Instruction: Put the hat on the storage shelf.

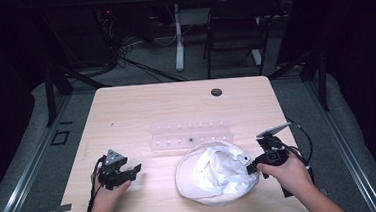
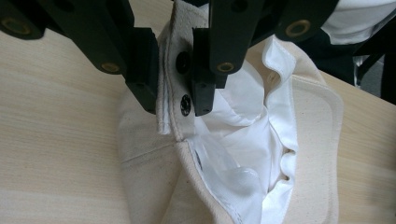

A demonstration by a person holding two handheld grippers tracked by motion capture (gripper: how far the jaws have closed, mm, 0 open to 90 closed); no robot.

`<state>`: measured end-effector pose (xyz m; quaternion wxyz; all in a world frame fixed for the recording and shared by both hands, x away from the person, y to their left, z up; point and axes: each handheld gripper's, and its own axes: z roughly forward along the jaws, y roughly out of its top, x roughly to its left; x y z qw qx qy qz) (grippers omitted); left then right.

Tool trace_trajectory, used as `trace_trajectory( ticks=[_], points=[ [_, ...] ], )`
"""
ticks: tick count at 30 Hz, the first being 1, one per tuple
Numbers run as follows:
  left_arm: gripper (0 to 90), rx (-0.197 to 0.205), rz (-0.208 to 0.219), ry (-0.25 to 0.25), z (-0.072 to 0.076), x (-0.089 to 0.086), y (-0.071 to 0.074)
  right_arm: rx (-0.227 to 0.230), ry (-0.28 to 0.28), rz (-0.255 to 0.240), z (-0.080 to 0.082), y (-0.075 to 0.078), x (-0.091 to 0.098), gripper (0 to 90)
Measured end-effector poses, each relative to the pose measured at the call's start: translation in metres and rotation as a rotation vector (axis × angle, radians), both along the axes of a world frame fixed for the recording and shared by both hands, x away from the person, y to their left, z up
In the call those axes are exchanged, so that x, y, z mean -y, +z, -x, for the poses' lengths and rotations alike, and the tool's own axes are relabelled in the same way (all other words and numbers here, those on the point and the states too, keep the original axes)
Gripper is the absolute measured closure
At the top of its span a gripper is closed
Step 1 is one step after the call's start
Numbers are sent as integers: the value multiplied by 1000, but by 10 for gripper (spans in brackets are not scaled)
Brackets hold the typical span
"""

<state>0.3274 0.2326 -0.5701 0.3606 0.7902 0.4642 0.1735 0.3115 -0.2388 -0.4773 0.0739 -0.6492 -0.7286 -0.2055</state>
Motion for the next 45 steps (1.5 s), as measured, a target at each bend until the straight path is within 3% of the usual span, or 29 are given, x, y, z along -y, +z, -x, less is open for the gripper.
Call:
trace_trajectory(
  ticks=[1, 8, 9, 17, 19, 21, 23, 28, 31, 45],
  points=[
    [362, 0, 0, 0, 0, 0, 0, -15, 29, 36, -3, 5, -3, 761],
    [362, 3, 2, 0, 0, 0, 0, -16, 45, 94, -7, 12, -13, 778],
    [362, 2, 2, -1, 0, 0, 0, -36, 44, 107, -9, 14, -13, 778],
    [362, 0, -1, -3, 0, 1, 0, -42, 4, 143, -14, 22, -20, 782],
    [362, 0, 1, -2, 0, 1, 0, -63, 23, 159, -16, 26, -20, 782],
    [362, 0, -1, -5, 0, 1, 0, -63, -7, 159, -16, 29, -22, 783],
    [362, -2, 1, -3, 0, 1, 0, -78, 18, 172, -17, 32, -21, 783],
    [362, -1, 2, -4, 0, 1, 0, -91, 5, 191, -19, 41, -26, 784],
    [362, 1, -1, -6, 0, 1, 0, -112, 27, 231, -22, 52, -30, 784],
    [362, -13, -7, -16, 1, 2, 1, -132, 19, 285, -30, 82, -46, 790]
  ],
)
